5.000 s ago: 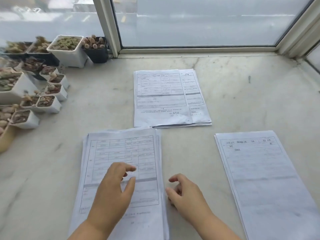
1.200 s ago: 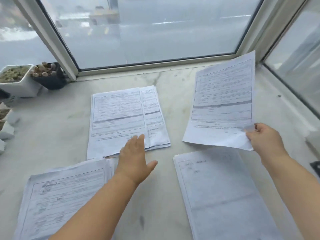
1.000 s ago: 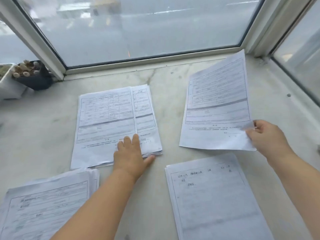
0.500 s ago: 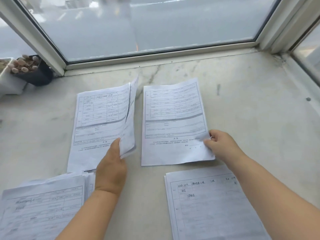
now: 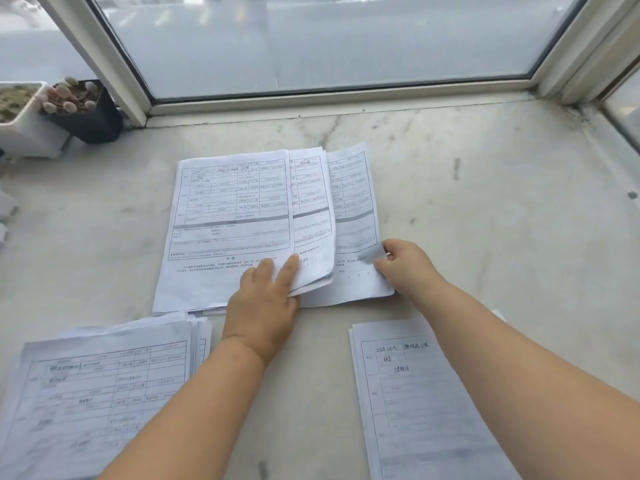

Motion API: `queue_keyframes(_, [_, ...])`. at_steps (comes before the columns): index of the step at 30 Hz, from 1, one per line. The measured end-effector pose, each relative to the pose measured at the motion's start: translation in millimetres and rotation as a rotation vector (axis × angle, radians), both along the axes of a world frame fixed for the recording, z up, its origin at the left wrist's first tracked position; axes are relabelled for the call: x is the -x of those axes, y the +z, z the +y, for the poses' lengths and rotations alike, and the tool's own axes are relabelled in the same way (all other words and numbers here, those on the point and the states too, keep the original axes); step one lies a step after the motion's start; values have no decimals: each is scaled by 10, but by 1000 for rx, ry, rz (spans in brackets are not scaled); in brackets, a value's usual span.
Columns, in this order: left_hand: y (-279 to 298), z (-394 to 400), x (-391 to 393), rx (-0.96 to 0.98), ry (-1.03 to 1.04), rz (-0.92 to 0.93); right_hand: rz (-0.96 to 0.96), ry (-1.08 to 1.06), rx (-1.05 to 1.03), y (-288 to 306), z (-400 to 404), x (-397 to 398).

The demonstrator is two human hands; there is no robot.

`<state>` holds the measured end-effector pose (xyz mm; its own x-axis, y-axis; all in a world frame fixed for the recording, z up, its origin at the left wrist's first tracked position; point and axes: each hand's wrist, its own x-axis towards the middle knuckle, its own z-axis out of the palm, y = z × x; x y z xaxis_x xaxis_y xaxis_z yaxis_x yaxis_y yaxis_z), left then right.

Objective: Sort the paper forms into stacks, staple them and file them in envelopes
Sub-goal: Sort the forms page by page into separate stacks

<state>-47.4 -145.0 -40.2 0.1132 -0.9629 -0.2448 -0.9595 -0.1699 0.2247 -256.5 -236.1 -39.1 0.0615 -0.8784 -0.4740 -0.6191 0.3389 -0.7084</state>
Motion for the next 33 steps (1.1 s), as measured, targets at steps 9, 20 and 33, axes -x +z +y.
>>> queue_keyframes(9, [243,121,-187,-45,-72,139,203,-233,321,275,549,-30])
queue_keyframes(20, [250,2339,-1168,313,-77,332,-178,154,-255,325,2848,-1139])
queue_keyframes(33, [-17,3318,-1377,226,-110,453,-229,122,-192,269,3610,-1499])
